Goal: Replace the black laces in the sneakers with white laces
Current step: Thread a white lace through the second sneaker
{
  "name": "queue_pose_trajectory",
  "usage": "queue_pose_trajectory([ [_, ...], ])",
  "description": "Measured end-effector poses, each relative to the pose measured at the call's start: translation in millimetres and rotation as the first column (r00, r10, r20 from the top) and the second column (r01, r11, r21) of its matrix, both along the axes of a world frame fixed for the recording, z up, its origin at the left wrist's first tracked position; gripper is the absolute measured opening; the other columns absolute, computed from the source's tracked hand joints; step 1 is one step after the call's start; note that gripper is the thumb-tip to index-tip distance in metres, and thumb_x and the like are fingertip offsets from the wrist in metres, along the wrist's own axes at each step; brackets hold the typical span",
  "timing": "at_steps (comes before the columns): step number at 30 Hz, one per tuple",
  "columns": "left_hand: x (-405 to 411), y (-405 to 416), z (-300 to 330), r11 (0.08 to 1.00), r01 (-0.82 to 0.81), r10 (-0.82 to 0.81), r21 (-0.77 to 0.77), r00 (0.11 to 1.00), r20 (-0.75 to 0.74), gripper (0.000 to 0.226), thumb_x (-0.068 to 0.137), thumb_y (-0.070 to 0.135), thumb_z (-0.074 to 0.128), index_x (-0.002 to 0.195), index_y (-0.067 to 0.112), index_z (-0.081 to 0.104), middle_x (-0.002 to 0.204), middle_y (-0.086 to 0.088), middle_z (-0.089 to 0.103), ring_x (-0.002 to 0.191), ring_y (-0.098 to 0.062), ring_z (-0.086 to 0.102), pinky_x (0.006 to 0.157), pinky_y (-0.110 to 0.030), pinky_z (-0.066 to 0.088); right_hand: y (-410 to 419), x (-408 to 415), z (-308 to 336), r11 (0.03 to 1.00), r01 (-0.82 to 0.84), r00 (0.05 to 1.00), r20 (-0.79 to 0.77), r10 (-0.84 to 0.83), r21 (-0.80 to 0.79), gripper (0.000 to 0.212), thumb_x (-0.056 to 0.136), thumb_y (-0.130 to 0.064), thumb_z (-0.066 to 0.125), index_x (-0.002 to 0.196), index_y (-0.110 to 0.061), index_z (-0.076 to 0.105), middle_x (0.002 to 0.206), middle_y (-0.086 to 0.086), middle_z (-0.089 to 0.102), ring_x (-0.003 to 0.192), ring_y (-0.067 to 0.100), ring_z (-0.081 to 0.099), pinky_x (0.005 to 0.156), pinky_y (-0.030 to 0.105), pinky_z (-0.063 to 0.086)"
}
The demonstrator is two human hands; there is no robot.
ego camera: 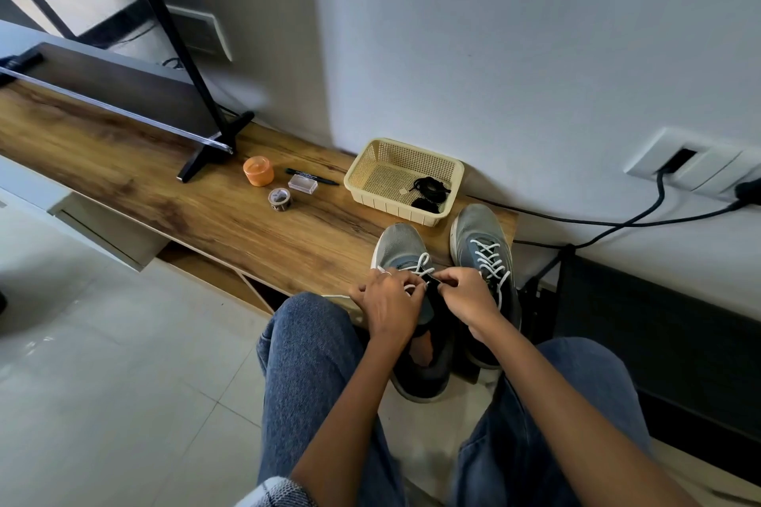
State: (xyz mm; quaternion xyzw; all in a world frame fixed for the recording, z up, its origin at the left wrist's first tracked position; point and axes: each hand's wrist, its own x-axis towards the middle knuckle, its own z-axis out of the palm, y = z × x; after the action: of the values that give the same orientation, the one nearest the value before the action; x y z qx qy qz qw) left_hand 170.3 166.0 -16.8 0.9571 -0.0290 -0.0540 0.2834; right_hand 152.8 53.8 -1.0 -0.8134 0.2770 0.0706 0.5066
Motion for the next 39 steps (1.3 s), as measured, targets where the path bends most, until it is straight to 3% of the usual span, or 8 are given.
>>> queue_pose_trajectory([
  [14,-1.8,-6.9,-4.5,0.999,-0.011,0.015,-0.044,0.996,0.087,0.008,0.087,0.029,0.066,0.089,0.027,0.074,0.091,0.005,0.069,0.107,-0.016,0.051,0.087,-0.035,0.014,-0.6,0.2,2.9,0.946,-0.213,0.977,-0.028,0.212,-0.243,0.026,0.087,-0.003,0.049,0.099,-0.008,0.071,0.098,0.006,0.07,0.095,0.02,0.062,0.086,0.035,0.049],
  [19,-2.2,-10.2,-13.0,0.999,0.034,-0.031,-0.013,0.987,0.159,0.015,0.087,0.019,0.06,0.076,0.019,0.071,0.081,0.002,0.065,0.1,-0.02,0.052,0.092,-0.042,0.023,5.8,0.8,3.6,0.826,-0.358,0.927,-0.055,0.372,-0.435,0.016,0.085,-0.004,0.047,0.087,0.0,0.062,0.096,0.015,0.061,0.09,0.033,0.057,0.078,0.039,0.046],
  [23,-3.3,-11.0,-11.7,0.999,-0.012,0.017,-0.03,0.989,0.146,0.014,0.088,0.022,0.06,0.079,0.021,0.071,0.081,0.003,0.065,0.099,-0.019,0.052,0.09,-0.04,0.019,6.4,0.6,5.5,0.821,-0.383,0.916,-0.063,0.395,-0.424,0.015,0.086,-0.006,0.045,0.083,-0.001,0.059,0.093,0.015,0.056,0.088,0.032,0.055,0.075,0.036,0.041],
  [26,-4.1,-15.6,-17.3,0.99,-0.133,0.131,-0.051,0.991,-0.041,0.014,0.091,0.033,0.058,0.091,0.031,0.072,0.096,0.005,0.066,0.11,-0.016,0.046,0.089,-0.037,0.018,3.2,-0.3,4.8,0.866,-0.362,0.93,-0.066,0.363,-0.344,0.017,0.085,-0.006,0.045,0.082,-0.002,0.061,0.089,0.016,0.058,0.095,0.029,0.055,0.079,0.037,0.043],
  [29,-1.2,-17.3,-28.6,0.949,-0.257,0.203,-0.181,0.942,-0.268,0.013,0.087,0.043,0.061,0.074,0.043,0.066,0.103,0.005,0.064,0.114,-0.022,0.047,0.088,-0.033,0.021,0.1,-5.5,1.3,0.902,-0.315,0.948,-0.05,0.314,-0.296,0.027,0.09,-0.005,0.043,0.103,-0.002,0.066,0.107,0.015,0.061,0.106,0.028,0.055,0.089,0.034,0.042],
  [31,3.8,-13.7,-27.3,0.948,-0.209,0.138,-0.241,0.95,-0.28,0.017,0.085,0.042,0.064,0.069,0.043,0.065,0.099,0.005,0.068,0.112,-0.02,0.052,0.096,-0.04,0.032,-1.6,-7.1,0.7,0.916,-0.293,0.955,-0.049,0.291,-0.275,0.034,0.094,-0.007,0.042,0.122,-0.003,0.061,0.124,0.013,0.06,0.117,0.025,0.053,0.097,0.029,0.039],
  [33,8.6,-8.7,-18.9,0.972,-0.143,0.087,-0.188,0.957,-0.276,0.011,0.089,0.041,0.062,0.085,0.039,0.072,0.101,0.006,0.069,0.114,-0.015,0.049,0.1,-0.043,0.031,-1.1,-5.7,-0.9,0.924,-0.273,0.961,-0.041,0.272,-0.267,0.036,0.094,-0.008,0.043,0.125,-0.004,0.06,0.126,0.012,0.061,0.119,0.024,0.053,0.098,0.028,0.039],
  [39,9.8,-6.9,-7.1,0.998,-0.028,0.038,0.059,0.985,-0.168,0.019,0.094,0.04,0.055,0.104,0.037,0.07,0.107,0.006,0.066,0.116,-0.014,0.047,0.103,-0.041,0.023,9.0,-13.4,-4.0,0.965,0.023,0.992,0.125,0.01,-0.261,0.018,0.086,-0.01,0.059,0.098,-0.005,0.072,0.095,0.007,0.071,0.093,0.019,0.063,0.074,0.02,0.04],
])
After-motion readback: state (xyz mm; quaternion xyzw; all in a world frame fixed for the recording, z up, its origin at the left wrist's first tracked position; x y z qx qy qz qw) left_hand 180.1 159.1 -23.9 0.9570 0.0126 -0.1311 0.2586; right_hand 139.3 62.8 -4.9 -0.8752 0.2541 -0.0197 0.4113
